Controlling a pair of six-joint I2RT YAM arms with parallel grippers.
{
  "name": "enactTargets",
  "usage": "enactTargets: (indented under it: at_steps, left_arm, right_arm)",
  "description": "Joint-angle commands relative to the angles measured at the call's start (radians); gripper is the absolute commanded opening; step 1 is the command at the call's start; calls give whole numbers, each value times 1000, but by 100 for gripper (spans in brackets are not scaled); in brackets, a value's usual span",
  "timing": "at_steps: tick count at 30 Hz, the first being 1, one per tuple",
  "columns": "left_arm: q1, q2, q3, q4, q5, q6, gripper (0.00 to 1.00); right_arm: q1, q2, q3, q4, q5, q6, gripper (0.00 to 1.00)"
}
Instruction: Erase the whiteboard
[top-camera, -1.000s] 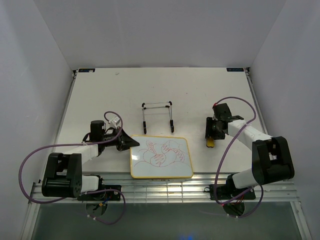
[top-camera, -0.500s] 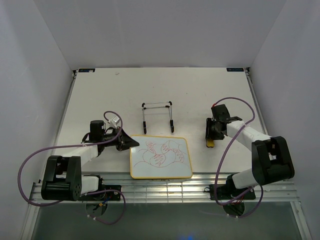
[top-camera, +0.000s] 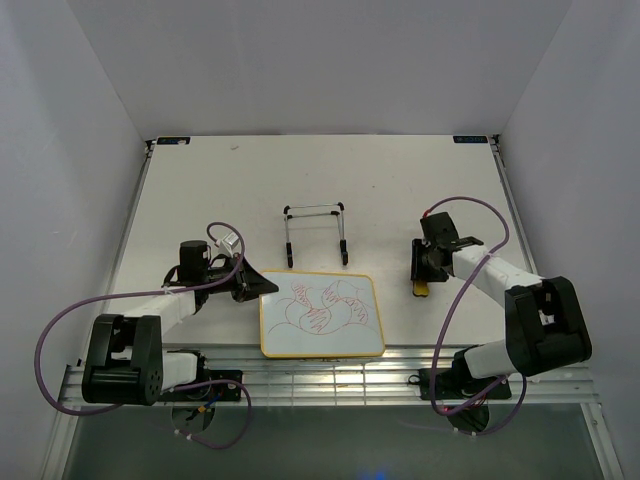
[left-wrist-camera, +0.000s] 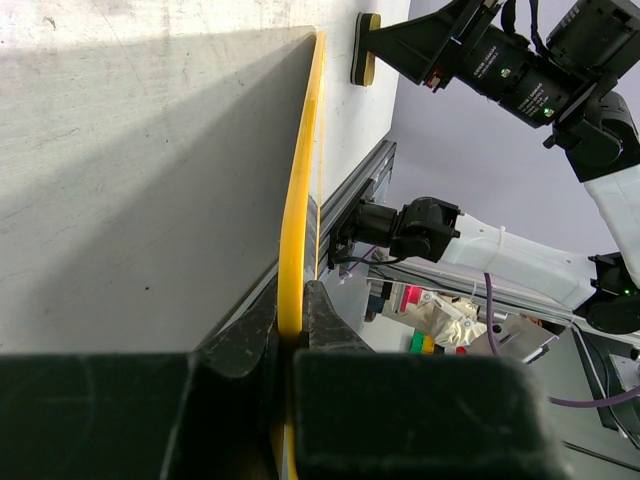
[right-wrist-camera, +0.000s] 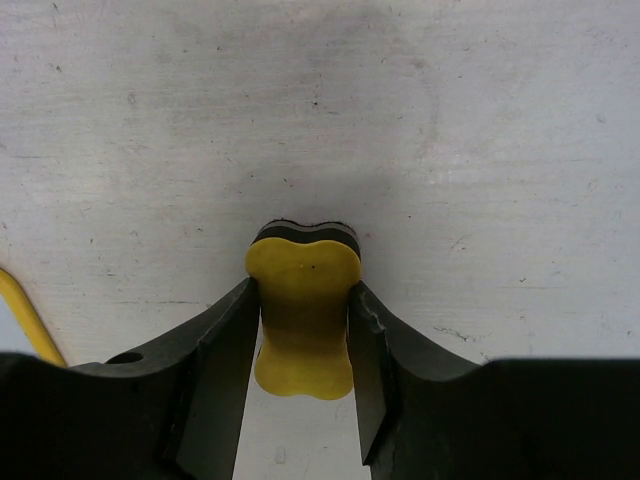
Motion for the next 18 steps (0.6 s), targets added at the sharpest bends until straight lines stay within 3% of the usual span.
enactTargets:
  at_steps: [1, 7, 18]
  left_arm:
    - [3, -25, 23, -31, -63, 6, 0]
    - [2, -33, 20, -39, -70, 6, 0]
    - [3, -28, 21, -39, -83, 7, 0]
  right_arm:
    - [8, -10, -22, -26, 25, 9, 44]
    - [16, -28, -17, -29, 29, 11, 30]
    - [86, -130, 63, -101, -48, 14, 30]
